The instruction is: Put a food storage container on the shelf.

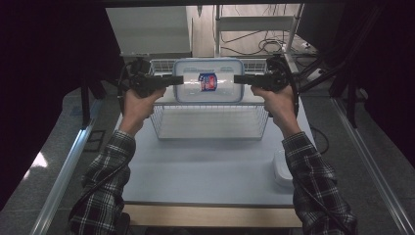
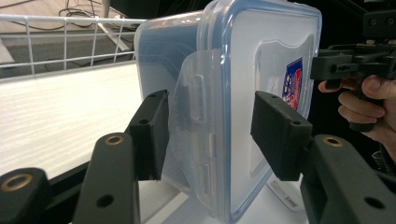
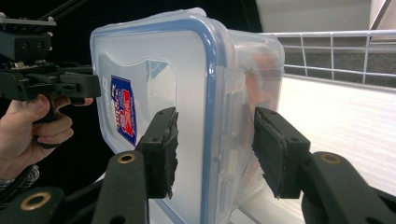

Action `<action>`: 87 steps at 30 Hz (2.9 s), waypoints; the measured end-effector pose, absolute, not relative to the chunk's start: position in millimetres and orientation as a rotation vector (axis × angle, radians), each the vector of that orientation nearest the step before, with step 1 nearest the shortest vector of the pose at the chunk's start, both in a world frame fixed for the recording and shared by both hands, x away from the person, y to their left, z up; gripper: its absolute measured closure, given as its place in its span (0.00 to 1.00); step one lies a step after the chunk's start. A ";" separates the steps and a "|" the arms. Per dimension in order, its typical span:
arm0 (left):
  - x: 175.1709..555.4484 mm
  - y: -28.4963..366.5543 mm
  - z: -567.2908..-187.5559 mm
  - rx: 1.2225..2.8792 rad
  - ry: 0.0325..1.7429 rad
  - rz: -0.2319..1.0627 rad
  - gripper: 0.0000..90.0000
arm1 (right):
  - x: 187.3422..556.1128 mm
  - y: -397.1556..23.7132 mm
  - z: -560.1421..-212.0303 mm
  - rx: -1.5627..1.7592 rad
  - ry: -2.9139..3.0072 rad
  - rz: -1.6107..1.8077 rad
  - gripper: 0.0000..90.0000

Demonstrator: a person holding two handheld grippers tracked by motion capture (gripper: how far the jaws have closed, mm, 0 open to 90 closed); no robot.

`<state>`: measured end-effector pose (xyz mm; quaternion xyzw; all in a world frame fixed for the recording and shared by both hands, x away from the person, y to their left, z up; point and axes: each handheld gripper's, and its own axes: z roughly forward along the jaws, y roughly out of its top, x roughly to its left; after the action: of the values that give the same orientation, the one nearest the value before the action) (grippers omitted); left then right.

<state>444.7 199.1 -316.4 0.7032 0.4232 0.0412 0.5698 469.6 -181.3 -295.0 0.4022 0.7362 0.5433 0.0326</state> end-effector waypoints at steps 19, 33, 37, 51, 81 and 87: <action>448.7 190.5 -325.1 1.684 1.057 0.154 0.52 | 480.5 -173.9 -297.3 1.301 2.182 1.545 0.52; 450.0 188.8 -320.6 1.680 1.066 0.284 0.58 | 481.2 -168.8 -300.8 1.288 2.159 1.513 0.59; 450.0 187.2 -320.0 1.685 1.062 0.306 0.58 | 478.4 -169.8 -301.6 1.273 2.157 1.522 0.59; 425.9 184.1 -322.5 1.702 0.966 0.369 0.24 | 451.1 -183.8 -308.9 1.132 2.176 1.563 0.38; 334.8 174.5 -383.7 1.820 0.805 0.446 0.05 | 388.2 -195.3 -357.7 0.934 2.272 1.510 0.14; 323.1 172.7 -395.5 1.835 0.788 0.458 0.03 | 372.8 -196.0 -371.0 0.885 2.286 1.478 0.09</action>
<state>323.1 172.7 -395.5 0.7653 0.3285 0.1911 0.5195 372.8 -196.0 -371.0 0.3061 0.7908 0.5114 0.1390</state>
